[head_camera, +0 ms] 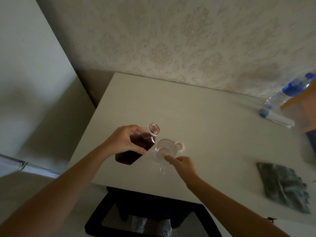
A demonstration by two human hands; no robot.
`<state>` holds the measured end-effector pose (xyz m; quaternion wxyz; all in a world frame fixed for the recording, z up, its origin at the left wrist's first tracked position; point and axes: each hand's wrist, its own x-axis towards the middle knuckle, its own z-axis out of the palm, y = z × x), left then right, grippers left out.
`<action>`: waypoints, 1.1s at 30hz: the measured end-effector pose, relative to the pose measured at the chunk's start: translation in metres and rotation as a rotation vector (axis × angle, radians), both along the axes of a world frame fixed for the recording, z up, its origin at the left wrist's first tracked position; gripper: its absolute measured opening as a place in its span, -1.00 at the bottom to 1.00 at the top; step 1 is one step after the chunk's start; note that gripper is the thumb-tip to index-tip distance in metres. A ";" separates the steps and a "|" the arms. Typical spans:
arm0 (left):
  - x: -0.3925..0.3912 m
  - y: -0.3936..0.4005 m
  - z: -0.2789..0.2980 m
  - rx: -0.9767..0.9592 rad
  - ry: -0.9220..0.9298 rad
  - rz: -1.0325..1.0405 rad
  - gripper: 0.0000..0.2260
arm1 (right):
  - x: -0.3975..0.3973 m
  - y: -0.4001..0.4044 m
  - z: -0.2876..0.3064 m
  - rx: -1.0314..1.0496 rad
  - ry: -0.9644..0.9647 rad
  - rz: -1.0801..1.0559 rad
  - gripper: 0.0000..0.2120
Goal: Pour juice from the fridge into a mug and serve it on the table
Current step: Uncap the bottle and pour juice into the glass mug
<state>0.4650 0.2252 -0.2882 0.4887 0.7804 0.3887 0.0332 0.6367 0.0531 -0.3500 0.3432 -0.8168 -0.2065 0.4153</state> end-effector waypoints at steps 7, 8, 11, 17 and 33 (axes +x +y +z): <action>-0.004 -0.010 0.005 0.016 0.022 -0.033 -0.54 | -0.022 -0.004 -0.008 -0.020 0.223 -0.125 -0.76; -0.005 -0.011 0.006 0.022 0.032 -0.034 -0.53 | -0.023 -0.004 -0.009 -0.017 0.238 -0.147 -0.81; -0.008 -0.014 0.006 0.038 0.058 -0.034 -0.48 | -0.024 -0.005 -0.012 -0.004 0.348 -0.147 -0.84; -0.012 -0.013 0.015 0.087 0.096 -0.038 -0.40 | -0.023 -0.002 -0.012 0.087 0.444 -0.120 -0.83; 0.018 0.018 0.125 0.485 0.319 -0.257 -0.49 | 0.028 0.014 0.101 0.327 -0.078 0.192 -0.77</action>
